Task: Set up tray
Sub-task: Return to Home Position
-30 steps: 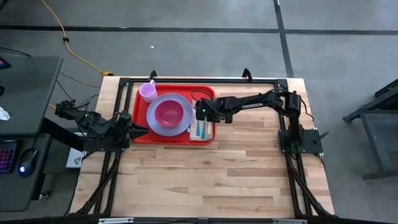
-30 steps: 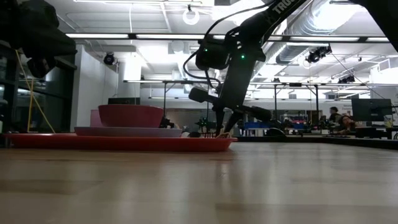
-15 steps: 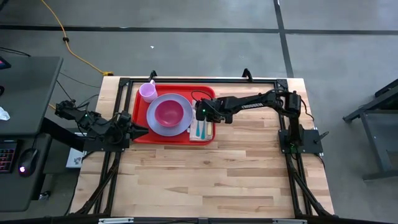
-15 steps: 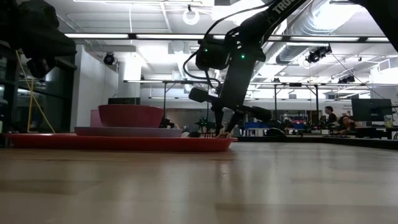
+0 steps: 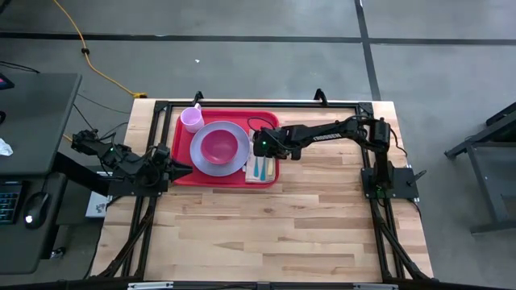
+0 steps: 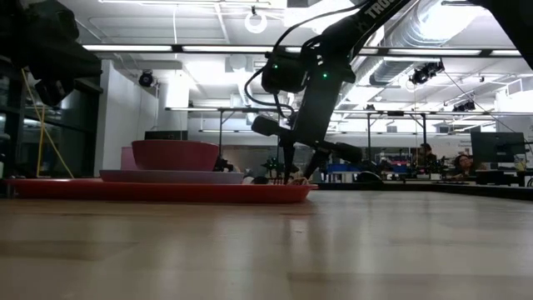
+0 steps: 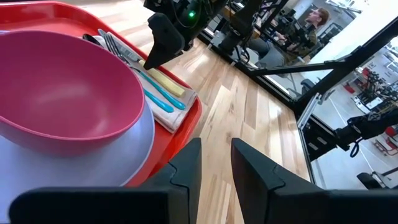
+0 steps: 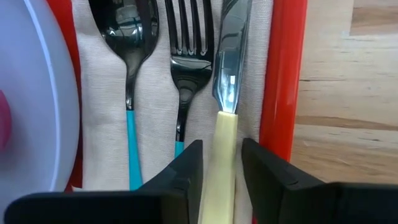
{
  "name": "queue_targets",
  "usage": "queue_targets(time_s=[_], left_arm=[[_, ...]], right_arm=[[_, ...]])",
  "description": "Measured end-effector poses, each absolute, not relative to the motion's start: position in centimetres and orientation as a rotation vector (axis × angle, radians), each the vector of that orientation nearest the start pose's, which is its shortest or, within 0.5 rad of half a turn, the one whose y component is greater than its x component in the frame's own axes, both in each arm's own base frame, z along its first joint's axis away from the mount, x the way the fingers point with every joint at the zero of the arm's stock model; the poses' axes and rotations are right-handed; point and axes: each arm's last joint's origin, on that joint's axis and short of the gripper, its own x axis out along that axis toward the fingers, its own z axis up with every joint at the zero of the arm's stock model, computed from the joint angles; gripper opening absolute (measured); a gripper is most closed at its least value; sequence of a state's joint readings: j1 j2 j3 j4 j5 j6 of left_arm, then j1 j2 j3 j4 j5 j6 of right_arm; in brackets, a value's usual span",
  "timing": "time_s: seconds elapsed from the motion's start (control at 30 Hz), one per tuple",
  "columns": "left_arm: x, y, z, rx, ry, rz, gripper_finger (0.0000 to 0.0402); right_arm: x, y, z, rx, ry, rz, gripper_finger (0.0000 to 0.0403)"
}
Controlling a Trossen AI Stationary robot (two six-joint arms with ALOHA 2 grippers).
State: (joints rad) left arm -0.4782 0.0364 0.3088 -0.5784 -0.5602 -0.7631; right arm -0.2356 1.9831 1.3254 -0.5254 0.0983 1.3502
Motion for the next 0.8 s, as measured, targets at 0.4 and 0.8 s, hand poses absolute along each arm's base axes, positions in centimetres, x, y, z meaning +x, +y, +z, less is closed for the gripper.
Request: queue_targets(time_s=[0.4, 0.8], left_arm=[[6.4, -1.6, 20.9, -0.607, 0.22, 0.175, 0.0117], [6.4, -1.6, 20.9, -0.613, 0.221, 0.168, 0.0117]], right_arm=[[38.7, -9.6, 16.9, 1.225, 0.79, -1.014, 0.0083], [38.9, -9.8, 20.8, 1.091, 0.876, -1.074, 0.0082]])
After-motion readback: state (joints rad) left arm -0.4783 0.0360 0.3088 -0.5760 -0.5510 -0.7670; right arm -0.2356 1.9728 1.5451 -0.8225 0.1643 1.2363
